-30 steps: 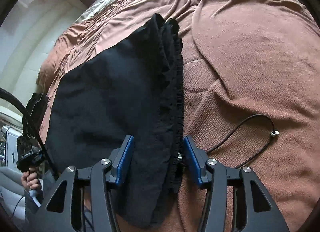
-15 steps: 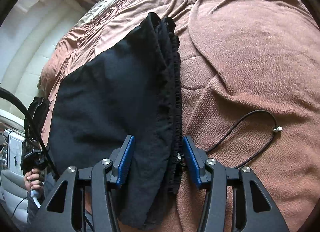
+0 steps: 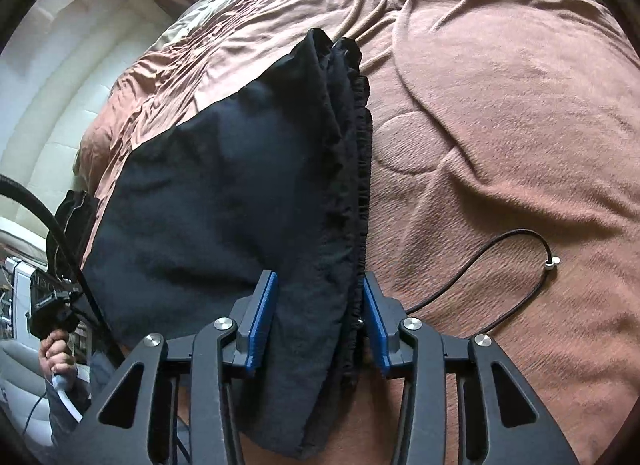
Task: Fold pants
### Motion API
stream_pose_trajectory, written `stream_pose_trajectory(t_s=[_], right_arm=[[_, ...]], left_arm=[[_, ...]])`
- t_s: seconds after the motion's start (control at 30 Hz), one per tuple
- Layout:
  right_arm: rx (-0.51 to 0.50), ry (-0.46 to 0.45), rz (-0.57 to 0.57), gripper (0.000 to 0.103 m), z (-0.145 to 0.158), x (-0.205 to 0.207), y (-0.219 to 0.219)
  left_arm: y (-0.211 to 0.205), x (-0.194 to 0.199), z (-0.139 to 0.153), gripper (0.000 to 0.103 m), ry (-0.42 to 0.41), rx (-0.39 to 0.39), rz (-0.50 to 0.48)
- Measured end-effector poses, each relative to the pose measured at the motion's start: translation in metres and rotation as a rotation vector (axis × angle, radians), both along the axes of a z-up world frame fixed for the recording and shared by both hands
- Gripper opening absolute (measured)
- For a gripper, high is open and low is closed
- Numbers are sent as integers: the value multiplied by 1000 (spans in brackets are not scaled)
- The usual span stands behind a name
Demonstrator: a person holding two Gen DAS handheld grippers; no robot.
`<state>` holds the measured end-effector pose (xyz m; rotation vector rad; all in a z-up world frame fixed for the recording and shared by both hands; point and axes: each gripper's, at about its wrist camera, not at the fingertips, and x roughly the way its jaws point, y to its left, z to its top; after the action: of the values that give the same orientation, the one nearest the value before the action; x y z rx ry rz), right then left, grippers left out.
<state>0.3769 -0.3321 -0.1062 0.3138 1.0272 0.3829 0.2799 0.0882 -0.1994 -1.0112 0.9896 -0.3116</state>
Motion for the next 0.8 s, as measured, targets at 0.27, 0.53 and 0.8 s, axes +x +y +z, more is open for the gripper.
stream_pose_trajectory(t_s=[0.27,0.53,0.8], right_arm=[[14,-8,8,29,1,-7,20],[5,-9,-7,28,-7,-10,34],[-86,-13,-53,28,-3,-16,48]], left_arm=[[25,-7,12,6,11,31,-23],[34,-9,8,6,24,33,-60],[37,-6,-24,15,61,2,-37]])
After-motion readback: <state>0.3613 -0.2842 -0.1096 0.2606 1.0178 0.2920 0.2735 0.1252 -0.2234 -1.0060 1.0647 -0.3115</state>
